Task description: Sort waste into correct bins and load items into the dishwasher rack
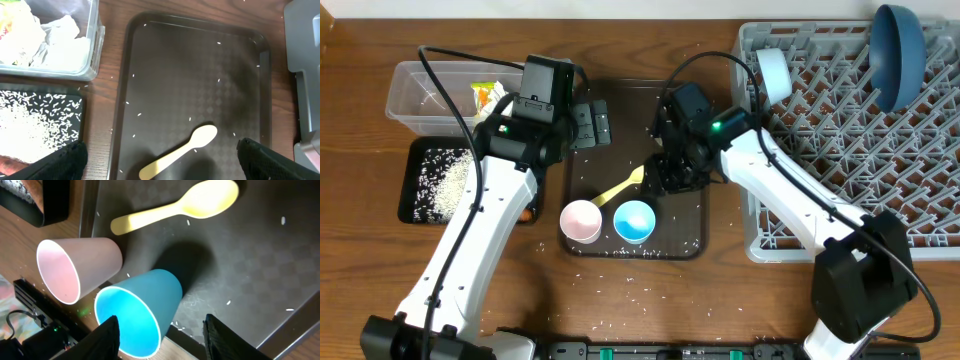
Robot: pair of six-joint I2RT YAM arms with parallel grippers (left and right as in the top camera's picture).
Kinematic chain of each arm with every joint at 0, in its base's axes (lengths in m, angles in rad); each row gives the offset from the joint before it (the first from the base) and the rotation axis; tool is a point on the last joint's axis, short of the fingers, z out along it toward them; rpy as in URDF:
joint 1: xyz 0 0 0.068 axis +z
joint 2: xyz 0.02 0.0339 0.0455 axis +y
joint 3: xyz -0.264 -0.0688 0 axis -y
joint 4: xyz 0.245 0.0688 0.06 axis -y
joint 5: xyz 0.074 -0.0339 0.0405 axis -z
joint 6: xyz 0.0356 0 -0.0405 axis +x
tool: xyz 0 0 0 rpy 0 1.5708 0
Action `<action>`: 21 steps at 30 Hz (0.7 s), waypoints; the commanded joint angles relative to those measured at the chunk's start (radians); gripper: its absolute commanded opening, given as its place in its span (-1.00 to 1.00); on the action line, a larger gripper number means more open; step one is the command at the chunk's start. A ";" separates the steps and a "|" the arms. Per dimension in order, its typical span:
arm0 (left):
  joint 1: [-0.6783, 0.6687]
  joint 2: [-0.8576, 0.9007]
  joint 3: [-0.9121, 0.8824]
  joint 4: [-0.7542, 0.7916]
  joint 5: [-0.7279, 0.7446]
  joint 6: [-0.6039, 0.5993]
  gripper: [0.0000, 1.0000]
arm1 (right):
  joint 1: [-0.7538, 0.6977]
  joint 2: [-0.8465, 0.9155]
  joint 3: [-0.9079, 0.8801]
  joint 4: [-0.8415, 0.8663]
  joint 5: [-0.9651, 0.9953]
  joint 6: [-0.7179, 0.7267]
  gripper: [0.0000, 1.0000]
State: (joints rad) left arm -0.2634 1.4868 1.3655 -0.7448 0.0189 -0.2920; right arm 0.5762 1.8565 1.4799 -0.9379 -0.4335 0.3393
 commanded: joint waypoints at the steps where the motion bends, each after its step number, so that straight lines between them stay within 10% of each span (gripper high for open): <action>1: 0.003 0.010 -0.007 -0.003 -0.012 -0.002 0.95 | -0.023 -0.018 -0.005 -0.002 0.000 -0.019 0.07; 16: 0.000 0.010 -0.008 -0.104 0.230 -0.003 0.91 | -0.174 -0.076 -0.005 -0.068 0.019 -0.095 0.18; 21: -0.050 0.010 -0.015 -0.221 0.223 -0.176 0.65 | -0.199 -0.099 -0.005 -0.065 0.044 -0.113 0.28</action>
State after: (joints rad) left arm -0.2836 1.4868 1.3636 -0.9466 0.2096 -0.3691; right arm 0.3920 1.7840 1.4776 -1.0039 -0.4099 0.2562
